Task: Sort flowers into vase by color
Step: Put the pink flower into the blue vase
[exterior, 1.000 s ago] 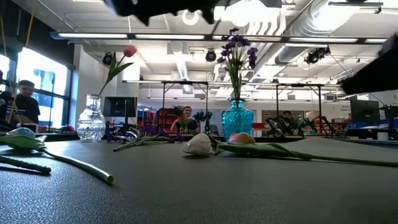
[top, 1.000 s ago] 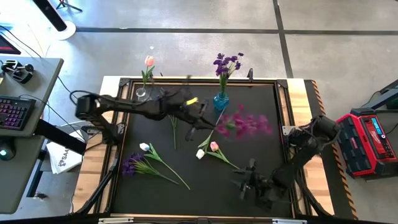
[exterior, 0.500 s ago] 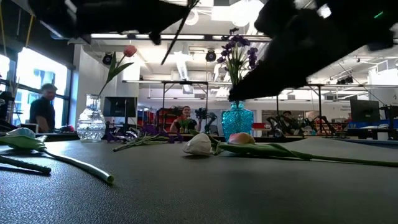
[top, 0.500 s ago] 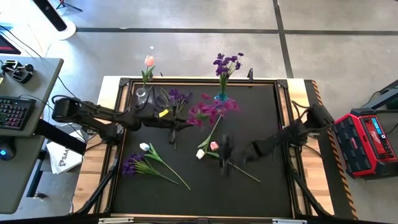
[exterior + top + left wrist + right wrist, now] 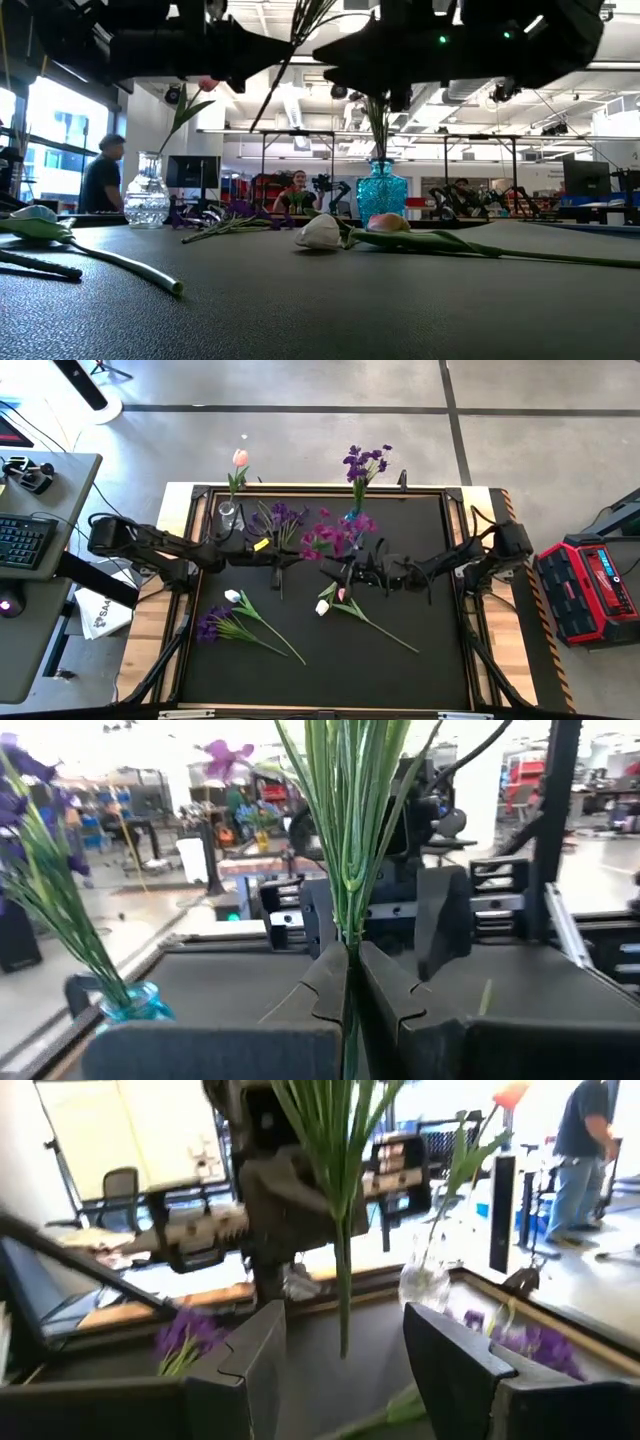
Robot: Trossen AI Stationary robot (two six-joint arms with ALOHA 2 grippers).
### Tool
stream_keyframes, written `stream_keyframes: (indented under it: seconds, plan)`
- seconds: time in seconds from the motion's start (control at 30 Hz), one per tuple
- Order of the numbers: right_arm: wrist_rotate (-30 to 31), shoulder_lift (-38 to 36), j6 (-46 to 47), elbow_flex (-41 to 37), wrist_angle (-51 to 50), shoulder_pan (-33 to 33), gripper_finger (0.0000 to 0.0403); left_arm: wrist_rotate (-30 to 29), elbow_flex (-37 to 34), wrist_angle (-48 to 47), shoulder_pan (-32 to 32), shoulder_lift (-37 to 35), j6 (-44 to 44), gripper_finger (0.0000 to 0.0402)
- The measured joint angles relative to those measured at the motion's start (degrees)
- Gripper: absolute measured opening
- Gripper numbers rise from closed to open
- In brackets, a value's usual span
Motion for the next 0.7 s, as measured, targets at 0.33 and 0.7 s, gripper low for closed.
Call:
stream_keyframes:
  seconds: [0.33, 0.7]
  plan:
    - [0.0, 0.0, -3.7, 4.9, -1.7, -3.0, 0.0177, -1.0, 0.2, 2.9, 2.9, 3.9, 0.7, 0.0]
    - [-4.6, 0.0, -0.1, 8.4, -10.6, -7.7, 0.0175, -1.0, 3.3, 2.8, 2.7, 9.1, 3.4, 0.0]
